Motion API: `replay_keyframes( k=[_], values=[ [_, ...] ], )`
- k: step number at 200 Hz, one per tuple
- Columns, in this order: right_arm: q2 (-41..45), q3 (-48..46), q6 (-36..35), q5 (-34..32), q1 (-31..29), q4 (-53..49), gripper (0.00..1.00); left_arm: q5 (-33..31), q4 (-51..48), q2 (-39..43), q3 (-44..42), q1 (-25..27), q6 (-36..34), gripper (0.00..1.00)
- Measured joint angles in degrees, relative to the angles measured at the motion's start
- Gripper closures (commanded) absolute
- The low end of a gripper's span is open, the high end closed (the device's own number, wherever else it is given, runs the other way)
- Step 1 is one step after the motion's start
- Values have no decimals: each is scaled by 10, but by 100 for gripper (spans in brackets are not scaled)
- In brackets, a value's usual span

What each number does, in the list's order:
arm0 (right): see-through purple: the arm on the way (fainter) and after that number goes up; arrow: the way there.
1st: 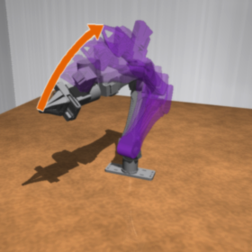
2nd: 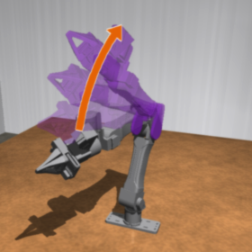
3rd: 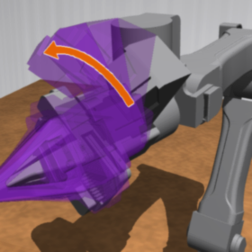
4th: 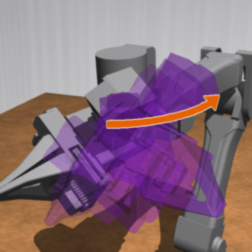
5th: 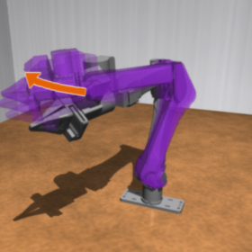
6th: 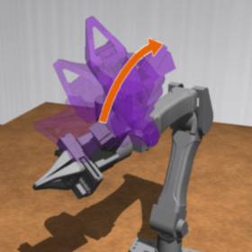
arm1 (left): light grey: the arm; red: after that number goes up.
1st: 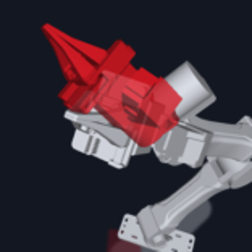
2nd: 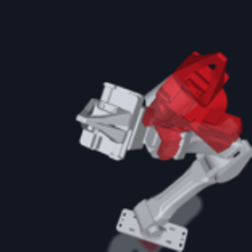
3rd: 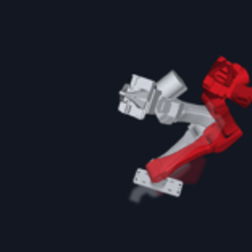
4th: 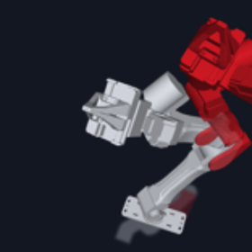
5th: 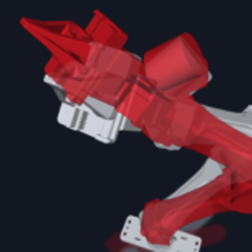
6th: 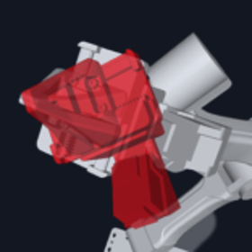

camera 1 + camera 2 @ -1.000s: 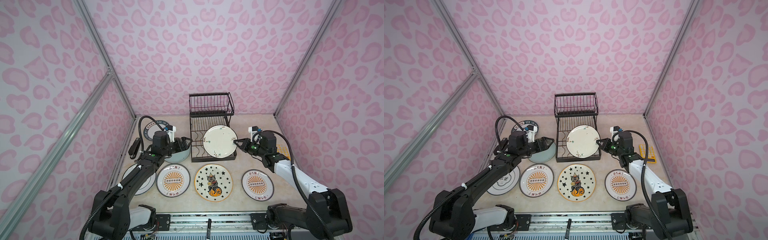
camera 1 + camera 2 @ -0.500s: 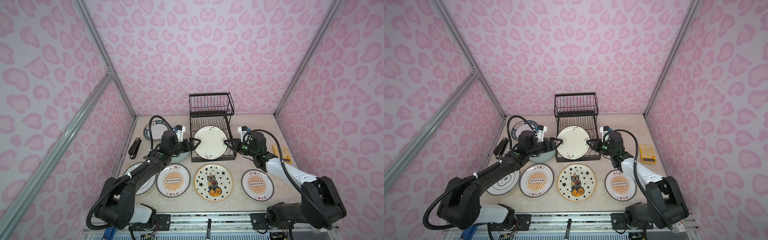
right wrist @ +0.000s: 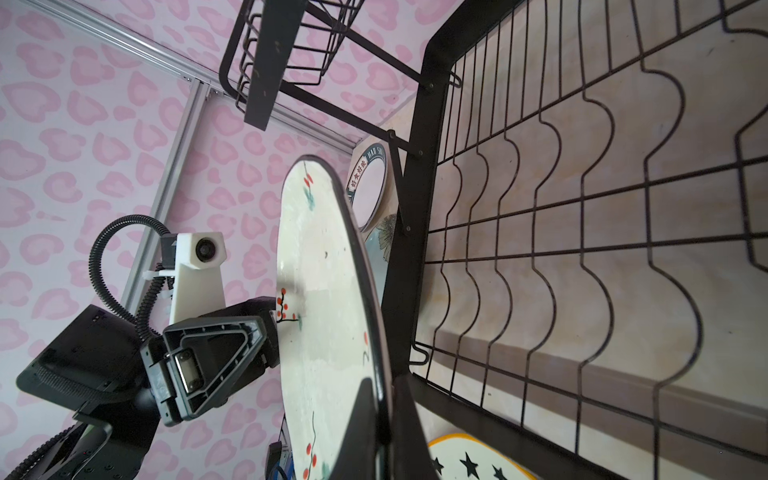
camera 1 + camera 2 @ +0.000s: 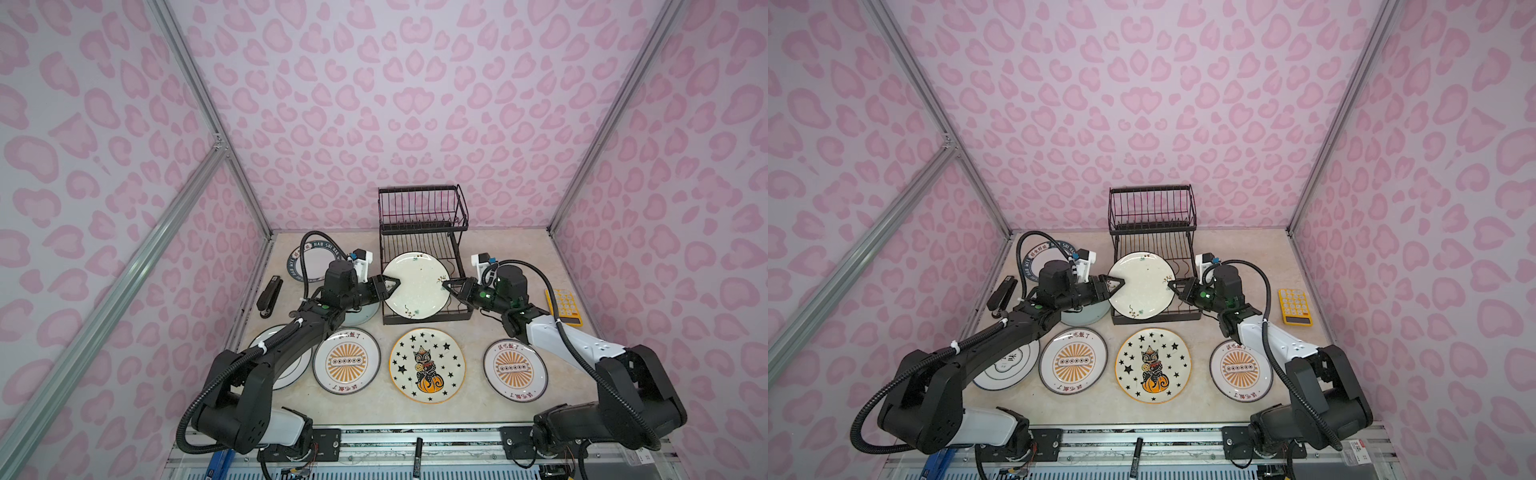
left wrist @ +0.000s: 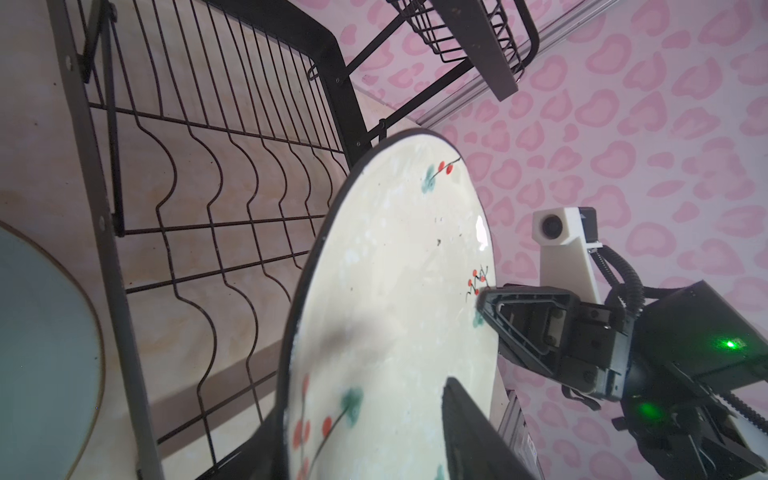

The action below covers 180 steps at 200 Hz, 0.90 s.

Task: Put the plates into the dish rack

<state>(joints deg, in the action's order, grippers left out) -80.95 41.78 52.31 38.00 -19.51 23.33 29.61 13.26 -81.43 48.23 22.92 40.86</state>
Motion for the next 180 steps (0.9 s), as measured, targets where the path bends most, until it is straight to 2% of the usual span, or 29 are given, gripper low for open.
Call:
replay_keyframes(
  k=[20, 29, 52, 83, 116, 121, 128, 142, 180],
  values=[
    [-2, 0, 2, 0, 0, 9, 100, -4, -1, -1, 2, -1, 0, 63],
    [-2, 0, 3, 0, -1, 13, 100, -6, -1, -1, 3, -1, 0, 71],
    [-3, 0, 6, 0, -1, 21, 100, -14, -3, -1, 3, -1, 0, 83],
    [-5, 0, 13, -8, 1, 7, 100, -5, 11, -1, 5, -2, 31, 97],
    [-10, 2, 20, -4, 1, 13, 100, -7, 19, 0, 6, -3, 43, 97],
    [-11, 2, 21, -3, 1, 15, 96, -7, 18, 0, 6, -3, 43, 97],
    [-12, 2, 23, -2, 1, 18, 84, -7, 19, 0, 6, -4, 43, 97],
    [-13, 2, 26, 1, 1, 23, 75, -6, 21, 2, 6, -4, 40, 97],
    [-14, 2, 36, 18, 1, 45, 73, 0, 39, 3, 6, -3, 38, 97]
  ],
)
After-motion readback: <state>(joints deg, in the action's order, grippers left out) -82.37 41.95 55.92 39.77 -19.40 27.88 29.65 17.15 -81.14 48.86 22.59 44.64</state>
